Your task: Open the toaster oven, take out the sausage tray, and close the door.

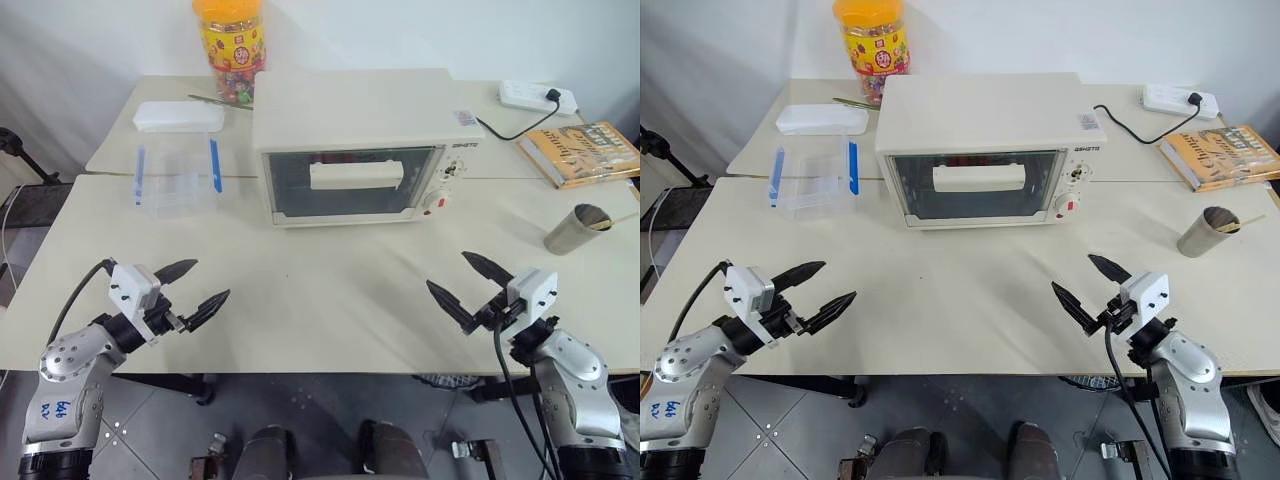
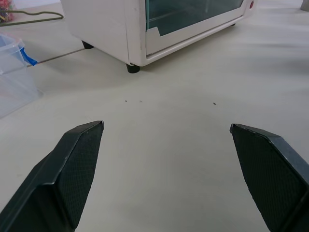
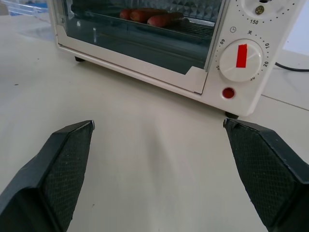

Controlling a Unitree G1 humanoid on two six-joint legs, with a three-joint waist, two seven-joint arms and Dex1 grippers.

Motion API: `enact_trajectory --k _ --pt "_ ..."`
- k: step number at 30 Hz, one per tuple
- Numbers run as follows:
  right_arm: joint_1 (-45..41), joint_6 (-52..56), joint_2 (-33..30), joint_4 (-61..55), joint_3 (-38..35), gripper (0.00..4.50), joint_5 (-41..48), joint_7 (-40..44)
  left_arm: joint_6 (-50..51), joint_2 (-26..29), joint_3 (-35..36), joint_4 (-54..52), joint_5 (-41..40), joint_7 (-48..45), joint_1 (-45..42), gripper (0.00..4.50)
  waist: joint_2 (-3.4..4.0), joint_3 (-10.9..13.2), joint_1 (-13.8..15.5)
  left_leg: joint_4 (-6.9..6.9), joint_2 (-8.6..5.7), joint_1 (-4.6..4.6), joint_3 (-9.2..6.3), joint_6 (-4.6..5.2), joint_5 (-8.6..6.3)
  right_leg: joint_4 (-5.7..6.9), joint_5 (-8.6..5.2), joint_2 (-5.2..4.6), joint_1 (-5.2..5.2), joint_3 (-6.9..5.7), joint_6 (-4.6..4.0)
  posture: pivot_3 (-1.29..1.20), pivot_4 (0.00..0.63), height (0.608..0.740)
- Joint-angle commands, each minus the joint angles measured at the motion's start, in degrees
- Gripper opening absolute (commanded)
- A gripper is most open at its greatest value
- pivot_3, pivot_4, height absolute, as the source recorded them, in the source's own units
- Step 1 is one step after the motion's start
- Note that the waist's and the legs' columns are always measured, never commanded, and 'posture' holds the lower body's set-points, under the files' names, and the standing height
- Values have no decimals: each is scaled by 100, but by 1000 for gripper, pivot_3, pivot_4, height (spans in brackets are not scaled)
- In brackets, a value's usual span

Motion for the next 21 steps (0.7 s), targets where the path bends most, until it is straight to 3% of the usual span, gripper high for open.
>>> enact_trajectory --k 1,5,9,13,21 --pt "-81 58 -93 -83 -41 4500 185 194 125 79 32 -325 -161 -54 -40 4455 0 0 -1 0 0 0 0 0 0 0 0 0 0 0 0 0 150 740" --pt "-532 864 -125 -495 95 4500 695 259 771 301 226 -469 -1178 -746 -242 4455 0 0 -8 3 1 0 0 0 0 3 0 0 0 0 0 0 150 740" --pt "-1372 1898 -197 -677 266 4500 1190 211 1397 506 428 -396 -1882 -767 -901 4455 5 3 -13 15 39 -1 -1 -3 1 11 0 12 -2 2 -1 0 150 740" --pt "-2089 2356 -225 -379 385 4500 1221 209 1677 649 303 -478 -2040 -887 -1305 4455 5 3 -2 9 35 -1 2 -8 -5 6 0 19 -3 1 -2 0 150 740" --pt "-3183 2301 -39 565 736 4500 870 572 1754 393 153 -371 -1992 -776 -1732 4455 5 4 -23 14 16 -7 49 -10 -7 2 0 23 -6 0 -2 0 150 740"
